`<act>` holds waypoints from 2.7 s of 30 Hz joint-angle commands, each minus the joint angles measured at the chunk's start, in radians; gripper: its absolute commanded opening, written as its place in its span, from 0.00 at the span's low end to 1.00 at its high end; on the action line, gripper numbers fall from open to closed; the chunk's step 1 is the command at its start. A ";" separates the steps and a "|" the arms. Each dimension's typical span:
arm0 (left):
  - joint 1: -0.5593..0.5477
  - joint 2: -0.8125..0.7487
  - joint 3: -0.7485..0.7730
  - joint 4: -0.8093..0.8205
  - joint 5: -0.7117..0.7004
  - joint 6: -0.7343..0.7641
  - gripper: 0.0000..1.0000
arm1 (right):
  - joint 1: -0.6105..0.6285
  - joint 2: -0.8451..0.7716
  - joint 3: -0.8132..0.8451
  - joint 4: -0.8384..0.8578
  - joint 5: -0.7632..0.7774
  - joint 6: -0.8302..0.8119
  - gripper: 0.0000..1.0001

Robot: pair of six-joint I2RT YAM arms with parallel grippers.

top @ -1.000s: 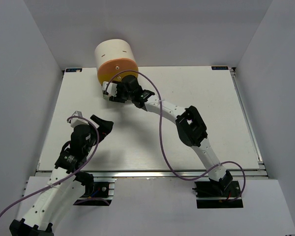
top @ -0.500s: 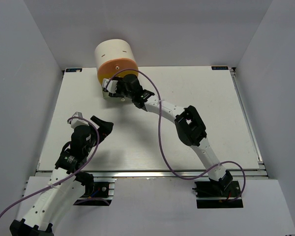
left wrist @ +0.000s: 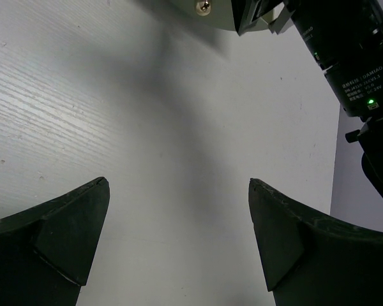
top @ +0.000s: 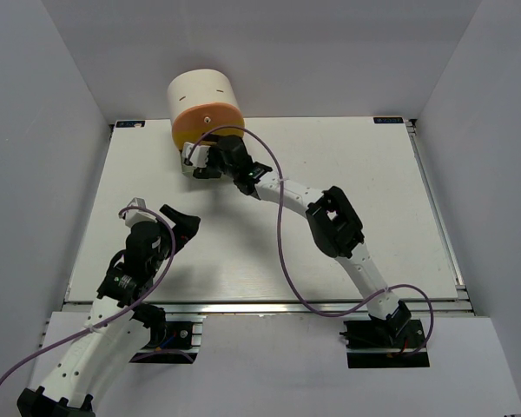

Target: Organize the makeup

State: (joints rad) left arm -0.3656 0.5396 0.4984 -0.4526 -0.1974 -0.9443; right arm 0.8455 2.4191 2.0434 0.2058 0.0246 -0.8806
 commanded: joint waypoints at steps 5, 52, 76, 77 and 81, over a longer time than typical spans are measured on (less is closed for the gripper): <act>0.005 -0.029 0.031 0.002 -0.002 0.016 0.98 | -0.017 -0.282 -0.120 -0.159 -0.063 0.245 0.89; 0.108 1.188 0.468 0.500 -0.125 -0.544 0.00 | -0.543 -0.966 -0.697 -0.442 -0.638 0.726 0.00; 0.126 1.352 0.531 0.864 0.007 -0.576 0.59 | -0.562 -0.989 -0.755 -0.442 -0.663 0.727 0.00; 0.126 1.358 0.535 0.867 0.009 -0.579 0.60 | -0.560 -0.988 -0.756 -0.444 -0.663 0.729 0.00; 0.129 1.390 0.557 0.882 0.021 -0.597 0.63 | -0.563 -0.986 -0.755 -0.444 -0.664 0.730 0.00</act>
State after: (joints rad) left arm -0.2443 1.9190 1.0096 0.3710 -0.1856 -1.5211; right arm 0.2890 1.4612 1.2930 -0.2607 -0.6144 -0.1627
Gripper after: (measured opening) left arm 0.629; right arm 0.008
